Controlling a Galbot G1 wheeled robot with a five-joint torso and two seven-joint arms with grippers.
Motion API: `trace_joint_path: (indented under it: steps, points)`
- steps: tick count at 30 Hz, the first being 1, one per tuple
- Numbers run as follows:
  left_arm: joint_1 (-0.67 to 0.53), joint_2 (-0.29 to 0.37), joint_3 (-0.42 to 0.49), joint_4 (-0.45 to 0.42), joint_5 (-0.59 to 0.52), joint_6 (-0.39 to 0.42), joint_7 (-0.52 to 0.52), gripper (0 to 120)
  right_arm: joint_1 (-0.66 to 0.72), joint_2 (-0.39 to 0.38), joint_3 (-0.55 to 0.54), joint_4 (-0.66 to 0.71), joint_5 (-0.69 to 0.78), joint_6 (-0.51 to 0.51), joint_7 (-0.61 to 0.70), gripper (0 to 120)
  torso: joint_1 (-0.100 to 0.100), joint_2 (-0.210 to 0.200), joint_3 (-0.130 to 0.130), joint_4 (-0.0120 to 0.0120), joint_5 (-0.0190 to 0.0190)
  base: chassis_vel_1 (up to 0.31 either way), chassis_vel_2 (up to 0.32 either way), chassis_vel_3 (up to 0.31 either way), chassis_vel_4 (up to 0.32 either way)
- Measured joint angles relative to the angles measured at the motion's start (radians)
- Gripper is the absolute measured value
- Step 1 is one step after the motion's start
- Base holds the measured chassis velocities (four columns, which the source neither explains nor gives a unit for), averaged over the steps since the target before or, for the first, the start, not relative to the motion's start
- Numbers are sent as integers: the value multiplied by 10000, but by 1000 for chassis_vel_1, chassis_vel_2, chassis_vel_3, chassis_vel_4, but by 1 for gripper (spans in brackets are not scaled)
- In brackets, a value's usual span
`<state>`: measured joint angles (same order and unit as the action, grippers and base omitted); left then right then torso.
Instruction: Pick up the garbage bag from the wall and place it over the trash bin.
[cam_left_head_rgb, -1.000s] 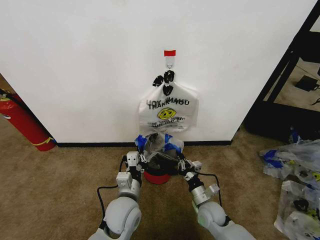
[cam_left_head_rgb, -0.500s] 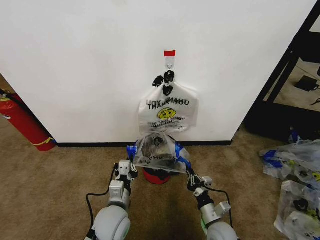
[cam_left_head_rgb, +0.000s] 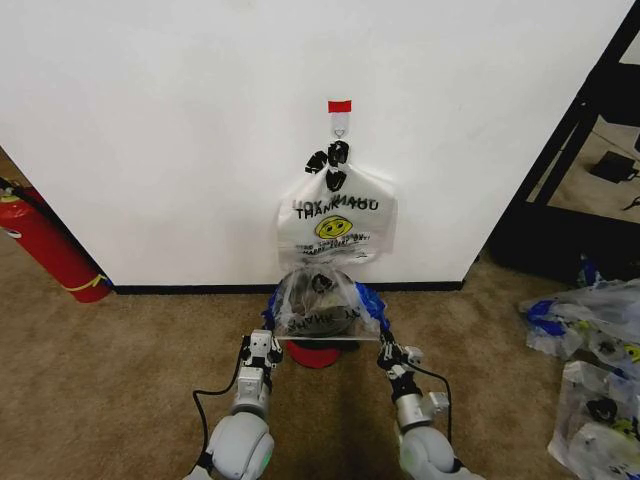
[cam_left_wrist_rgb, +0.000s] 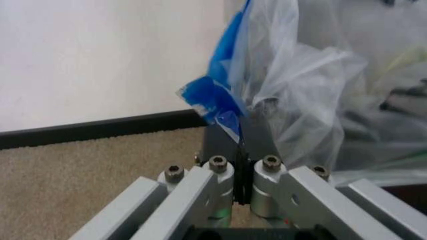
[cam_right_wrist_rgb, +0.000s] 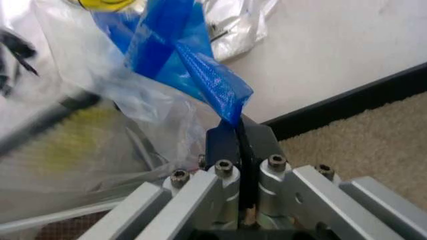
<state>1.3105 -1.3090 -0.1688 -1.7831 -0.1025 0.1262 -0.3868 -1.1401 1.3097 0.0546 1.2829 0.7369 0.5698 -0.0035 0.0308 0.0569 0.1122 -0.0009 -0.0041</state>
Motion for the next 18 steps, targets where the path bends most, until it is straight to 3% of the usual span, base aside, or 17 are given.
trace_joint_path:
  steps: [11,18]
  points:
    - [-42,34,-24,371,220,34,-6,0,796,975,47,-1695,-492,150,-336,0,0,0,0,-1,-2,0,0,0,0]
    - [12,53,28,178,221,-181,17,0,744,975,109,-1344,-605,51,-130,0,0,0,-1,1,0,0,0,0,0]
